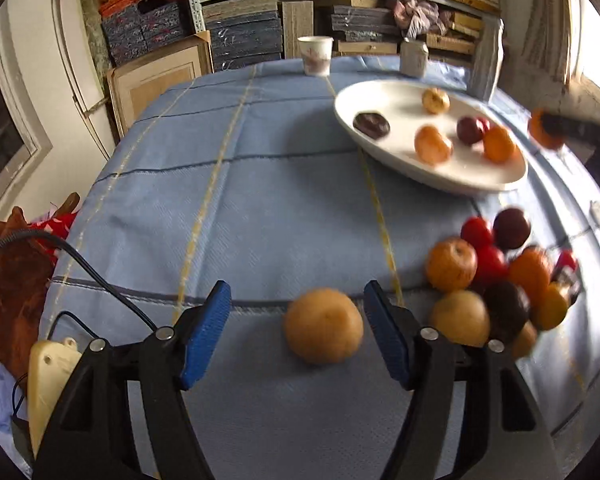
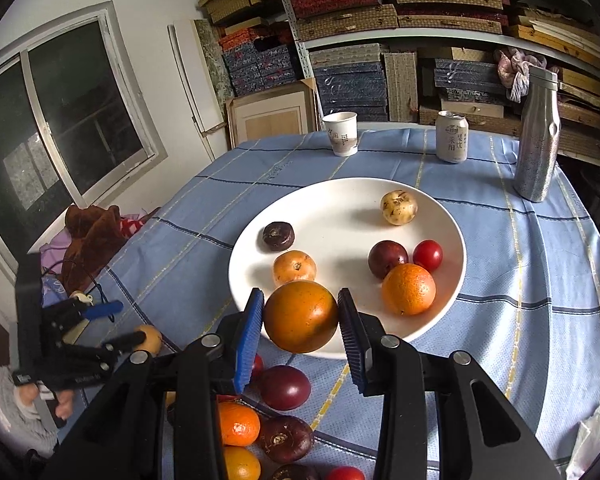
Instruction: Organize fruits
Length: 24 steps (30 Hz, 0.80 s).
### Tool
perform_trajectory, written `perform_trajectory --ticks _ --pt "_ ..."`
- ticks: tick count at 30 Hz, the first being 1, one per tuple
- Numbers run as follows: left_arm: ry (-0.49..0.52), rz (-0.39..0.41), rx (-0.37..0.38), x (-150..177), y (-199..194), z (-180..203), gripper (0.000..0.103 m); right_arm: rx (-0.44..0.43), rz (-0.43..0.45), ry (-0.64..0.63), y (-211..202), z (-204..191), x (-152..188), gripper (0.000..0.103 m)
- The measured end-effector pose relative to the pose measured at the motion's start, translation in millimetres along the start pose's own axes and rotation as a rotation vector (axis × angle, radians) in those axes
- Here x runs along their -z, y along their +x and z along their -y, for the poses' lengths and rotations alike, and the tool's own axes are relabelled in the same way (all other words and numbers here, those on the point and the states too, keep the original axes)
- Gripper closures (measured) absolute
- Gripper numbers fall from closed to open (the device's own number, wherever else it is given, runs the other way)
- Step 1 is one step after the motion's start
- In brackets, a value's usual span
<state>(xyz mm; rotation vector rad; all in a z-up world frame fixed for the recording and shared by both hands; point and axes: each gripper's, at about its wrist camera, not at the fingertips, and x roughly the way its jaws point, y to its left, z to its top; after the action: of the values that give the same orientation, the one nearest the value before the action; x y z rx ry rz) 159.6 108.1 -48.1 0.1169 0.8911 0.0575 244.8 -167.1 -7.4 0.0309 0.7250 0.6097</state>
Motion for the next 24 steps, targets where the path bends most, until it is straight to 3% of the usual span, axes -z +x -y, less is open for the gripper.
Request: perform_trajectory --ticks 5,7,14,20,24 --pt "0.032 -0.040 0.010 12.9 14.0 10.1 0.038 -0.003 0.003 0.013 -2.0 3.5 1.8 0.065" --pt "0.037 -0.053 0.040 14.2 17.8 10.8 0.057 -0.004 0.003 0.013 -0.9 3.8 1.4 0.065" --pt "0.039 -0.035 0.049 4.8 16.0 14.6 0.059 0.000 0.018 0.013 -5.0 6.1 2.2 0.065" --pt "0.014 0.086 0.042 -65.9 -8.8 14.6 0.059 0.032 0.052 0.026 -17.6 13.9 -0.9 0.065" --pt "0.011 0.144 0.081 -122.8 -11.7 27.2 0.059 0.084 0.045 0.015 -19.6 19.7 -11.5 0.065"
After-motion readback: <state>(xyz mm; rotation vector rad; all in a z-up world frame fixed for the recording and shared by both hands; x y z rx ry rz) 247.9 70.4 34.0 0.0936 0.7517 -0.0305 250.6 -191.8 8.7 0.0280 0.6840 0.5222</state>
